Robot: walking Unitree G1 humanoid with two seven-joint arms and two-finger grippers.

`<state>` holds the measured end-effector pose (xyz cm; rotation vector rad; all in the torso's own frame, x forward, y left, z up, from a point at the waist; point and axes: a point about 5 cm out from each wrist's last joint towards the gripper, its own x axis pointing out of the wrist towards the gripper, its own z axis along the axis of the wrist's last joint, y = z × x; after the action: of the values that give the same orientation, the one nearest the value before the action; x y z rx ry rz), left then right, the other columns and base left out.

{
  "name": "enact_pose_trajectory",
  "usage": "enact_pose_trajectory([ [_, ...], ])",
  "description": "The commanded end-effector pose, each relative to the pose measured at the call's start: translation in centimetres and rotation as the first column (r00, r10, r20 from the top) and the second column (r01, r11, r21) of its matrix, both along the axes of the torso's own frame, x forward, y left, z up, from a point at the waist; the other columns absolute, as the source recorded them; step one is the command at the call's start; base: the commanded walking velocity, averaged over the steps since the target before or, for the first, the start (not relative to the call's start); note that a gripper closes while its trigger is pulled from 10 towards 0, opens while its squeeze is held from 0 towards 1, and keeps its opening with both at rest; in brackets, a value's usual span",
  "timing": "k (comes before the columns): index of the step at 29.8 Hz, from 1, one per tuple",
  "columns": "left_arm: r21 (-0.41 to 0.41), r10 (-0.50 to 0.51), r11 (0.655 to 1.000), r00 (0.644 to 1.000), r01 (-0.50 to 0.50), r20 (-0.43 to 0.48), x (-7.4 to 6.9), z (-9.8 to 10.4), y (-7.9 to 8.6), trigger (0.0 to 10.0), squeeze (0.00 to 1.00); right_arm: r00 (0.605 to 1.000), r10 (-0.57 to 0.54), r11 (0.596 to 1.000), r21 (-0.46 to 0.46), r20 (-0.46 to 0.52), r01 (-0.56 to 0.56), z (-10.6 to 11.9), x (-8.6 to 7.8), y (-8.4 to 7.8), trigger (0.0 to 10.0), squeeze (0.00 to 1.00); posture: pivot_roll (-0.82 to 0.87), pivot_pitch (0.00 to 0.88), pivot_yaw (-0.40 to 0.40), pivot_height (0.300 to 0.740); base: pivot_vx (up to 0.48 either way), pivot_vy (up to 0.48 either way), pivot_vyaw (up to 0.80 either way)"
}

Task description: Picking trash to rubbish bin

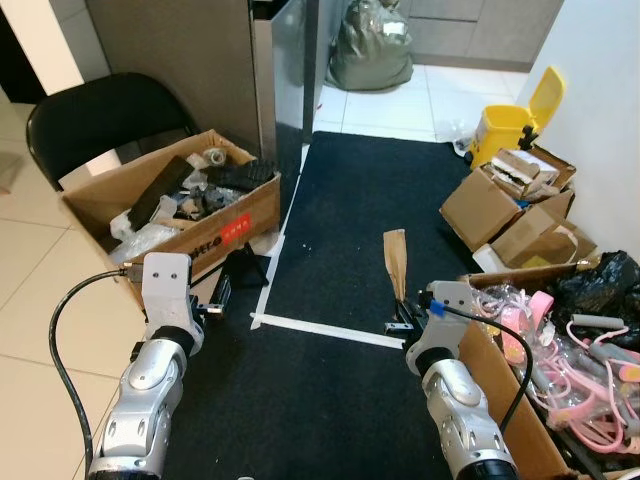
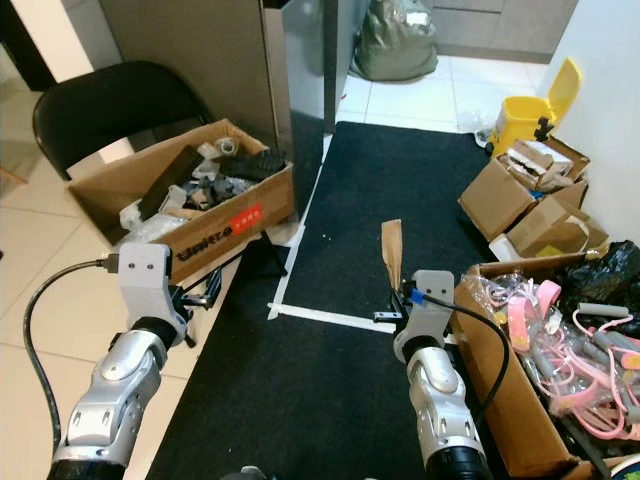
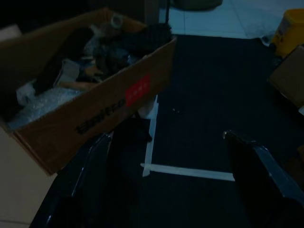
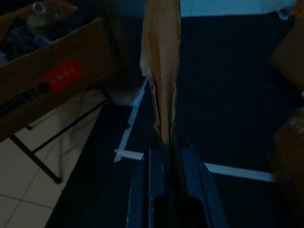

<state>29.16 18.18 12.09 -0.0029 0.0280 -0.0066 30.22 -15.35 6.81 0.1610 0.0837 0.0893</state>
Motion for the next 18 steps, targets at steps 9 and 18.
enact_pose_trajectory([
  [9, 0.012, 0.002, 1.0, 1.0, -0.001, -0.024, -0.06, -0.47, 0.26, 10.0, 0.0, 1.0, -0.027, 1.0, 0.001, -0.015, 0.027, -0.3, -0.14, -0.42, 10.0, 0.0, 0.07, 0.15, 0.009, 0.74, 0.34, 0.0, 0.0],
  [18, 0.007, 0.018, 1.0, 0.999, -0.018, -0.026, -0.15, -0.6, 0.52, 10.0, 0.0, 1.0, -0.017, 1.0, -0.007, -0.016, 0.017, -0.36, -0.12, -0.25, 10.0, 0.0, 0.08, 0.144, 0.004, 0.74, 0.341, 0.0, 0.0],
])
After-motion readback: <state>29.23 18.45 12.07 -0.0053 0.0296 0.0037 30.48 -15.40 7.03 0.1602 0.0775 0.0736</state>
